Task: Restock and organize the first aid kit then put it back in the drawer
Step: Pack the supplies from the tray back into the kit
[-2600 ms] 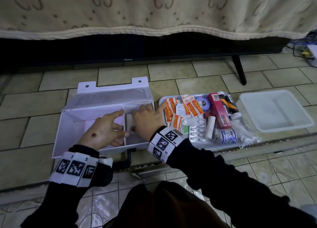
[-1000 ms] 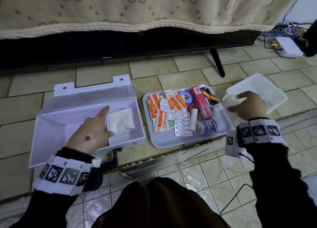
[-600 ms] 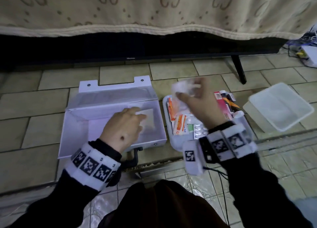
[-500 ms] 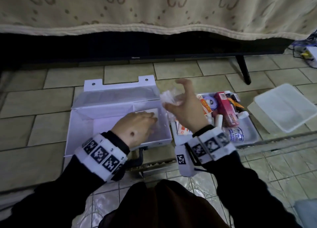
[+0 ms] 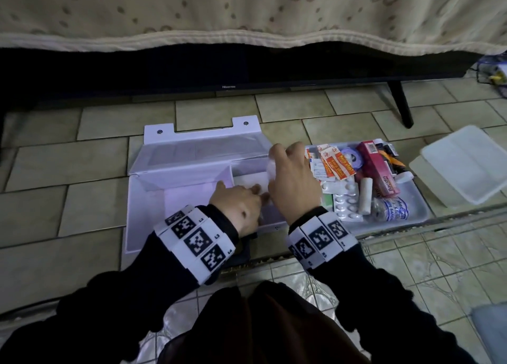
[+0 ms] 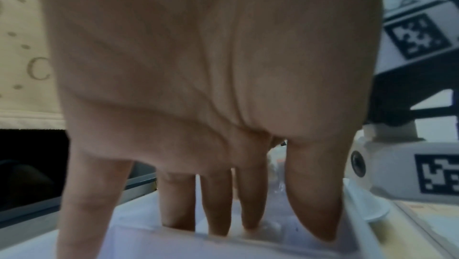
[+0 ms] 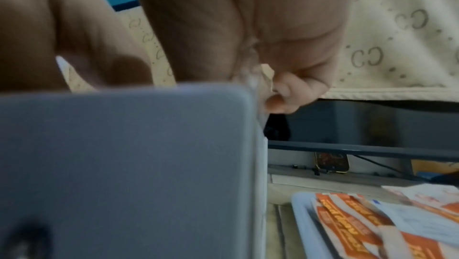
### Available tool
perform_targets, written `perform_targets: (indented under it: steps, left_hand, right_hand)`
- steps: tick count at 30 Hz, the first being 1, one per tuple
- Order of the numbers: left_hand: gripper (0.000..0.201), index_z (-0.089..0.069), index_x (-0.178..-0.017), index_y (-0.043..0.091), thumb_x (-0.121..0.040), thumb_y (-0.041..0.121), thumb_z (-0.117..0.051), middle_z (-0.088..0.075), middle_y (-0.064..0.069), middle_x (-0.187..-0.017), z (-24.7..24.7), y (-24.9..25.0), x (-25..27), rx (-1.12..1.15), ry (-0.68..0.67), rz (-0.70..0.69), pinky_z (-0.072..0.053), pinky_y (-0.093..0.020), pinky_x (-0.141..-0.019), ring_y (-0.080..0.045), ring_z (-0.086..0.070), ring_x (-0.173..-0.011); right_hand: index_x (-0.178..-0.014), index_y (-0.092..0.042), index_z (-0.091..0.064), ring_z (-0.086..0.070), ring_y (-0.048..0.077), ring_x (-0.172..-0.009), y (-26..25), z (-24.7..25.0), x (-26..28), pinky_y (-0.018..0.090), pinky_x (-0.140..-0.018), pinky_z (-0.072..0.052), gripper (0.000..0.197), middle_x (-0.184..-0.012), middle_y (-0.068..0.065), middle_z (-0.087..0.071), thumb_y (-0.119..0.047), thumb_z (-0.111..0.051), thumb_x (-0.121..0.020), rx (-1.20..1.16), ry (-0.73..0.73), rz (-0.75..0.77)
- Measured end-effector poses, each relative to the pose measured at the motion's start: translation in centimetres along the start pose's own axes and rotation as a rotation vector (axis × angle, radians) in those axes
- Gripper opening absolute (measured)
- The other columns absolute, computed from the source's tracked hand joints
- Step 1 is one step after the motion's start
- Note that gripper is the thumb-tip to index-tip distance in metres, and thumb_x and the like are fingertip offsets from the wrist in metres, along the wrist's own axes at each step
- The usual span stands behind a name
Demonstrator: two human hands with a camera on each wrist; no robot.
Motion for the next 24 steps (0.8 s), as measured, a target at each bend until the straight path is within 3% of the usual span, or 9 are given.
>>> perform_targets:
  steps: [5, 9, 12, 14, 15, 18, 20, 21, 24]
  left_hand:
    - [0.05, -0.033, -0.142, 0.02, -0.092, 0.019, -0.041, -0.034, -0.001, -0.146, -0.2, -0.2, -0.1, 0.027, -0.023, 0.008, -0.028, -0.056, -0.103, -0.026, -0.04, -0.128]
    - [0.049, -0.035, -0.141, 0.018, -0.092, 0.015, -0.04, -0.037, -0.002, -0.144, -0.4, -0.5, -0.1, 0.059, -0.021, -0.017, -0.029, -0.055, -0.104, -0.026, -0.04, -0.128]
    - [0.043, -0.039, -0.134, 0.013, -0.091, 0.009, -0.038, -0.051, -0.008, -0.133, -0.5, -1.1, -0.5, 0.151, -0.006, -0.023, -0.043, -0.045, -0.096, -0.029, -0.05, -0.117]
    - [0.044, -0.036, -0.137, 0.009, -0.093, 0.006, -0.036, -0.051, -0.011, -0.133, -0.5, -1.3, -0.6, 0.196, -0.002, -0.031, -0.045, -0.042, -0.097, -0.028, -0.051, -0.117]
    - [0.045, -0.034, -0.14, 0.008, -0.094, 0.006, -0.034, -0.044, -0.012, -0.14, -0.5, -1.4, -0.6, 0.178, 0.005, -0.037, -0.04, -0.041, -0.102, -0.027, -0.046, -0.124]
    - [0.045, -0.037, -0.14, 0.009, -0.096, 0.007, -0.033, -0.018, -0.008, -0.156, -0.4, -1.7, 0.0, 0.044, 0.021, -0.051, -0.023, -0.041, -0.114, -0.022, -0.023, -0.141]
    - [0.038, -0.049, -0.131, 0.014, -0.095, 0.013, -0.039, -0.016, -0.004, -0.156, 0.1, -2.5, 0.5, 0.102, 0.112, -0.014, -0.023, -0.04, -0.112, -0.019, -0.023, -0.141]
    - [0.032, -0.054, -0.124, 0.016, -0.094, 0.016, -0.043, -0.023, -0.004, -0.153, 0.7, -3.0, 0.8, 0.199, 0.209, 0.017, -0.028, -0.037, -0.109, -0.02, -0.031, -0.137]
    - [0.021, -0.059, -0.109, 0.015, -0.089, 0.021, -0.059, -0.046, -0.007, -0.122, 2.8, -4.6, 2.0, 0.478, 0.558, 0.181, -0.038, -0.027, -0.092, -0.024, -0.05, -0.111]
  right_hand:
    - [-0.12, -0.012, -0.041, -0.048, 0.033, -0.104, 0.2, -1.2, -0.8, 0.034, -0.065, -0.035, 0.043, -0.12, 0.015, -0.035, 0.003, -0.048, -0.08, 0.093, -0.018, -0.064]
    - [-0.119, -0.01, -0.042, -0.046, 0.033, -0.109, 0.6, -1.8, -1.2, 0.034, -0.07, -0.04, 0.041, -0.121, 0.015, -0.035, 0.0, -0.05, -0.08, 0.061, -0.034, -0.069]
    - [-0.123, -0.012, -0.043, -0.042, 0.034, -0.115, 1.7, -2.0, -1.2, 0.037, -0.09, -0.042, 0.052, -0.122, 0.014, -0.035, -0.022, -0.066, -0.078, -0.103, -0.141, -0.089]
    - [-0.126, -0.013, -0.042, -0.039, 0.031, -0.118, 2.2, -1.4, -1.0, 0.037, -0.099, -0.038, 0.063, -0.123, 0.014, -0.037, -0.033, -0.072, -0.075, -0.236, -0.151, -0.099]
    - [-0.125, -0.012, -0.041, -0.04, 0.029, -0.116, 2.4, -0.9, -0.8, 0.033, -0.097, -0.037, 0.062, -0.122, 0.014, -0.038, -0.033, -0.072, -0.075, -0.29, -0.111, -0.1]
    - [-0.112, -0.007, -0.047, -0.049, 0.027, -0.101, 2.8, 0.5, -0.4, 0.023, -0.074, -0.033, 0.044, -0.114, 0.013, -0.048, -0.026, -0.069, -0.079, -0.309, 0.021, -0.103]
    - [-0.107, -0.006, -0.052, -0.054, 0.028, -0.098, 3.0, 0.2, -0.4, 0.025, -0.071, -0.033, 0.036, -0.108, 0.014, -0.056, -0.025, -0.068, -0.08, -0.258, -0.006, -0.109]
    - [-0.107, -0.005, -0.052, -0.055, 0.029, -0.099, 3.1, -0.1, -0.4, 0.026, -0.071, -0.033, 0.035, -0.106, 0.014, -0.059, -0.024, -0.067, -0.081, -0.243, -0.024, -0.113]
    - [-0.108, -0.002, -0.052, -0.058, 0.031, -0.097, 3.2, -0.6, -0.4, 0.028, -0.071, -0.037, 0.035, -0.102, 0.016, -0.062, -0.024, -0.064, -0.082, -0.232, -0.025, -0.154]
Point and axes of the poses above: each hand's wrist, its own x-axis away from the middle knuckle, its own z-axis out of the back of the hand, y = z × x, the point moved 6 cm from there along -x, towards the middle knuckle
